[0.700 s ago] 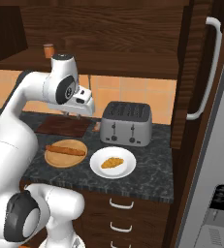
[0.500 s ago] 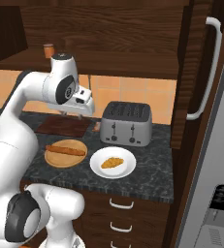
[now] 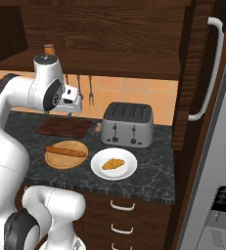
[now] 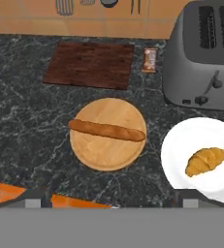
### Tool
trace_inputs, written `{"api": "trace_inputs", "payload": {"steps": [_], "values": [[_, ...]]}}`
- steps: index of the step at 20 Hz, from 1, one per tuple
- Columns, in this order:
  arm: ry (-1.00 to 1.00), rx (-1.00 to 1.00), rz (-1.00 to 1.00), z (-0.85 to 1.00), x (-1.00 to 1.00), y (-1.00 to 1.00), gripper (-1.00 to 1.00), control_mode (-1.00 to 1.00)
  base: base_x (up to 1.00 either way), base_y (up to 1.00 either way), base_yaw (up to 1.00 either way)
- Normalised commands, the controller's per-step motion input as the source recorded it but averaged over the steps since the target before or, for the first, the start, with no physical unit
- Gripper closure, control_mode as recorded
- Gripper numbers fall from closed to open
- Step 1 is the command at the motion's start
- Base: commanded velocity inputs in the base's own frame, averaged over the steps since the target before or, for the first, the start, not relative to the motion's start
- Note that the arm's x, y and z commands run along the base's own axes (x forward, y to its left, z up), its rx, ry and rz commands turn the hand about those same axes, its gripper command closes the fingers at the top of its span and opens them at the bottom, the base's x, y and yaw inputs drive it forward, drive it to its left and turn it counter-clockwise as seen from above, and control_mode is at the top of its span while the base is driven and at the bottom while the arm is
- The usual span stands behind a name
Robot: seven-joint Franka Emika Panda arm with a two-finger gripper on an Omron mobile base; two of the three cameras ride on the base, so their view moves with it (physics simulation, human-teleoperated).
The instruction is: From the different types of pastries on the counter, select a croissant and place it on the cutting board. Then retrieve a jar of jam from the cabinet and place it alongside the croissant on the cutting board.
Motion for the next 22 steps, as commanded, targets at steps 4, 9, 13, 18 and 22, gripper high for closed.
{"api": "trace_inputs", "payload": {"steps": [4,9,13,18,22], "values": [[-0.24,0.07,0.25,0.54,0.48,0.61,-1.0,-1.0,0.0,0.0,0.0],[-0.08,-0.18,0.01,-0.58,-0.37,0.56,-1.0,-1.0,0.0,0.0,0.0],[-0.02,-0.2,0.0,-0.47,-0.27,0.46,-1.0,-1.0,0.0,0.0,0.0],[-0.42,0.03,0.0,1.0,0.0,0.0,-1.0,-1.0,0.0,0.0,0.0],[-0.07,0.03,0.06,0.32,0.04,0.16,-1.0,-1.0,0.0,0.0,0.0]]}}
